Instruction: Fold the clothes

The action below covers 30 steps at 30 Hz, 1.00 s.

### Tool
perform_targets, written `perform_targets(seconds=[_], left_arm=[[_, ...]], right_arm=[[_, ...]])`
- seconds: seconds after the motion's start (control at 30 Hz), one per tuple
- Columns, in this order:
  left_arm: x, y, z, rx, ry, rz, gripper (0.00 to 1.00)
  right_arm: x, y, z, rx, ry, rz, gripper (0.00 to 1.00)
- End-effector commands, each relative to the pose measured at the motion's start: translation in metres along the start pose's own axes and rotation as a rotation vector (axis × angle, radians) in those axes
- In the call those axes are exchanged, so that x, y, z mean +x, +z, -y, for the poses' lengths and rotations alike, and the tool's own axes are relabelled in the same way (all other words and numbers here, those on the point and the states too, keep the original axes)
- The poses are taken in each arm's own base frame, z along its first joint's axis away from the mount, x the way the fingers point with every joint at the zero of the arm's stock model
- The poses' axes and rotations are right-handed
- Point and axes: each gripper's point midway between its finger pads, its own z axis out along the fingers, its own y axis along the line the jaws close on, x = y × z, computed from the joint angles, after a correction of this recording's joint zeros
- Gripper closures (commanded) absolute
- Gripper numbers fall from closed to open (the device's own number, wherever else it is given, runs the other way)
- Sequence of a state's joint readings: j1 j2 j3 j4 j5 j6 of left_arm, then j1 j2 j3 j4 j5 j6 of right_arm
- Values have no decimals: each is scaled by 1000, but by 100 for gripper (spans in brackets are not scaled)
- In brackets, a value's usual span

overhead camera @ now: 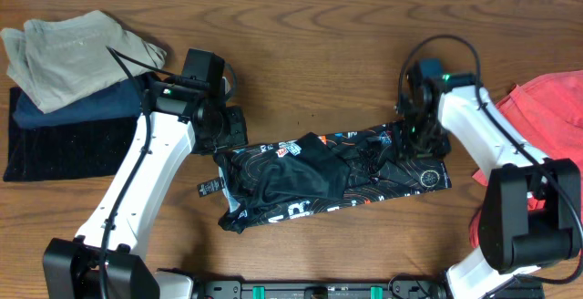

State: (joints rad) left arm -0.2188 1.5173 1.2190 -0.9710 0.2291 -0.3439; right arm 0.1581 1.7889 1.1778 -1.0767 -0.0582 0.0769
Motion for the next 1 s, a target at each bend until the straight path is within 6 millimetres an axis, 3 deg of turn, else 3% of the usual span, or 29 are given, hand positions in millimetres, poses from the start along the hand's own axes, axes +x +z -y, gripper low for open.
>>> perform_targets(seconds=[0.0,0.2,0.37,0.6,0.8,0.97], left_arm=[[1,1,-5,-16,-11,-1,51],[0,1,-4,-14,-11,2,51],[0,1,-4,-14,-10,3,51],[-1,1,-4,-13,-10,6,51],[-1,1,-4,-13,-9,6,51],[-1,1,-4,-13,-10,6,51]], right_arm=[[12,20,1,-2,29,-30,48],[26,37,-32,-208,-10,-58,53],[46,25,-65,-419,-71,-128,54],[54,15,-82,-535,-109,-148,55],[44,8,-85,-552,-122,-113,57],[10,-13,-76,-464,-101,3,55]])
